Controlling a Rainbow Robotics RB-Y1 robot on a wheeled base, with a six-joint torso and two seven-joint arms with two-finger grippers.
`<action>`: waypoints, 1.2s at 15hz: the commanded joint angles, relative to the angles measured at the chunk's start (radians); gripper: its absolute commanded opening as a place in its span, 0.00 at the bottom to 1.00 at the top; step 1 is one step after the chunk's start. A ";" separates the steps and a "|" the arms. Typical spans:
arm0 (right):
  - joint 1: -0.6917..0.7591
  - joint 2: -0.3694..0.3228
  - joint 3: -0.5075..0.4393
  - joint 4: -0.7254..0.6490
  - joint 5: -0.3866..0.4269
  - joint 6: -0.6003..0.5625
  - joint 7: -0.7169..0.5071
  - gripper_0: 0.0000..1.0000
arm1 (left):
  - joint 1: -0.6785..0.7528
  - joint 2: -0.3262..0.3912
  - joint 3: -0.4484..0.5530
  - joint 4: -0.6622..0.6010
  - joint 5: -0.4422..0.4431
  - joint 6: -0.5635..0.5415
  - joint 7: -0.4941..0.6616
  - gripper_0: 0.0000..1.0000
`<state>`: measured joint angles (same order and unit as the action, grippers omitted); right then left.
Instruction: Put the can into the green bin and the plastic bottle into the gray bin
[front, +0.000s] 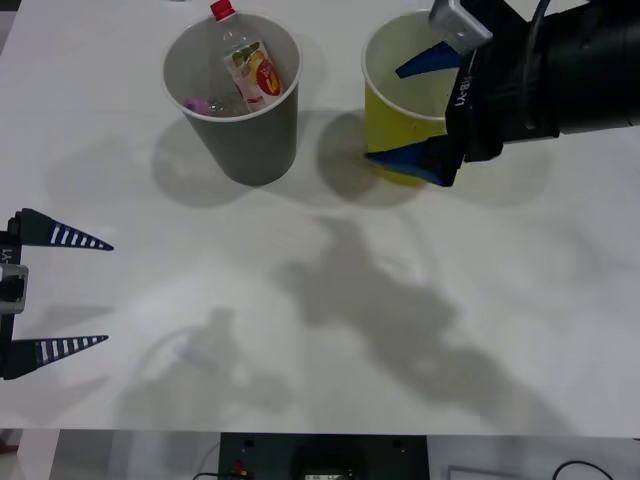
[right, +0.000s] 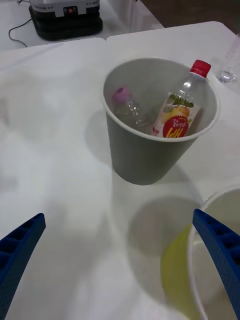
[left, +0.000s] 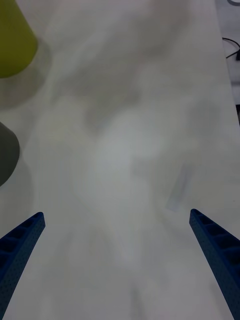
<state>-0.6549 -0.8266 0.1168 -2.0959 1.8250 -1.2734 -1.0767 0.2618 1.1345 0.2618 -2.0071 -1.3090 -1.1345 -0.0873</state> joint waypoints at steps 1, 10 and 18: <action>0.150 -0.035 -0.092 -0.101 -0.023 -0.003 0.081 1.00 | 0.000 0.000 0.000 0.000 0.000 0.000 0.000 1.00; 0.571 -0.069 -0.425 -0.096 -0.355 -0.075 0.549 1.00 | 0.000 0.000 0.000 0.000 0.000 0.000 0.000 1.00; 0.664 -0.074 -0.503 0.186 -0.515 -0.227 0.914 1.00 | 0.000 0.000 0.000 0.000 0.000 0.000 0.000 1.00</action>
<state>0.0070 -0.8994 -0.3866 -1.9320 1.3118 -1.4928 -0.1869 0.2618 1.1345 0.2618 -2.0071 -1.3090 -1.1345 -0.0873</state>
